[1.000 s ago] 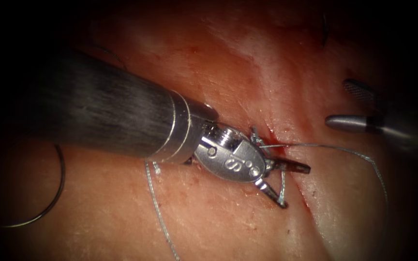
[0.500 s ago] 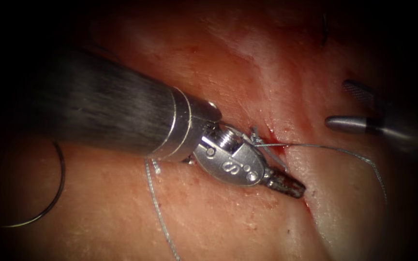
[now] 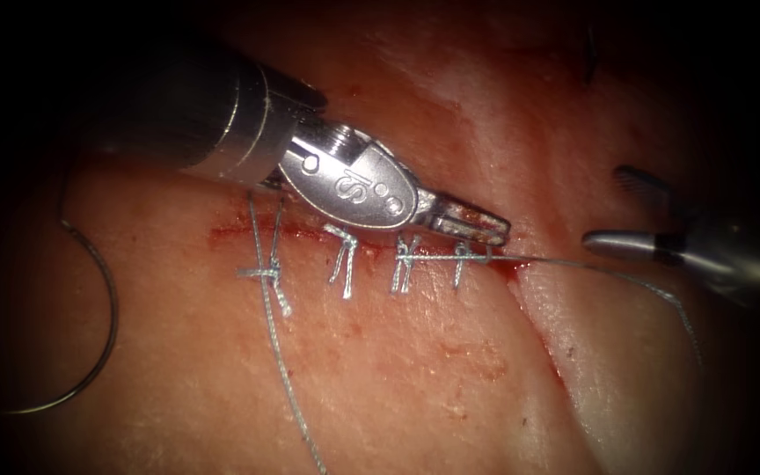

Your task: Wound Closure

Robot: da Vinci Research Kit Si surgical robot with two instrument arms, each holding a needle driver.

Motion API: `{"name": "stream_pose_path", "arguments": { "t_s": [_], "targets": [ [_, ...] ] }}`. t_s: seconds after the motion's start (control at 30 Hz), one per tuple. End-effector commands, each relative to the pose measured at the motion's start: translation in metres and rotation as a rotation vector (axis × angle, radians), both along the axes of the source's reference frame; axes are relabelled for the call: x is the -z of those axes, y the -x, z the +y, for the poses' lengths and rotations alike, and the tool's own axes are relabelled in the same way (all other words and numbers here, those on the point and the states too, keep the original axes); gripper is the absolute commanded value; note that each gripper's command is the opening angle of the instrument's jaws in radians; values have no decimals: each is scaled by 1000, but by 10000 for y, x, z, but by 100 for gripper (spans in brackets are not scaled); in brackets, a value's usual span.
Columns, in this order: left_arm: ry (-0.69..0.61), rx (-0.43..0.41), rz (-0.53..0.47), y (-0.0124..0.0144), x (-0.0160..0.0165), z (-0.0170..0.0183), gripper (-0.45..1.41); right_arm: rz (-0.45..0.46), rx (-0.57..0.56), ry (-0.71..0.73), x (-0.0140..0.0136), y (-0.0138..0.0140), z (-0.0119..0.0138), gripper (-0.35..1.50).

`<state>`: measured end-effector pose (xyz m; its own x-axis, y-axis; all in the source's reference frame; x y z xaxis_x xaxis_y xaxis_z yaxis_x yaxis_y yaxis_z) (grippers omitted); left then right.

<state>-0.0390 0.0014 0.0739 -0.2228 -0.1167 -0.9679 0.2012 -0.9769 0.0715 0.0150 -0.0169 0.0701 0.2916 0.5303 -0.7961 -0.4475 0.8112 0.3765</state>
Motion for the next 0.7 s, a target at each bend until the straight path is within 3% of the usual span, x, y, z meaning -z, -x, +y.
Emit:
{"name": "stream_pose_path", "arguments": {
  "t_s": [0.03, 0.43, 0.7],
  "targets": [
    [-20, 20, -1, 4, -7, 6, -45, 8, 6, -5, -10, -11, -6, 131],
    [-54, 31, -5, 0, -16, 16, -45, 96, -26, -74, -28, -64, -16, 131],
    [-57, 27, -7, 3, -14, 15, -45, 116, -43, -103, -29, -83, -14, 133]
  ]
}}
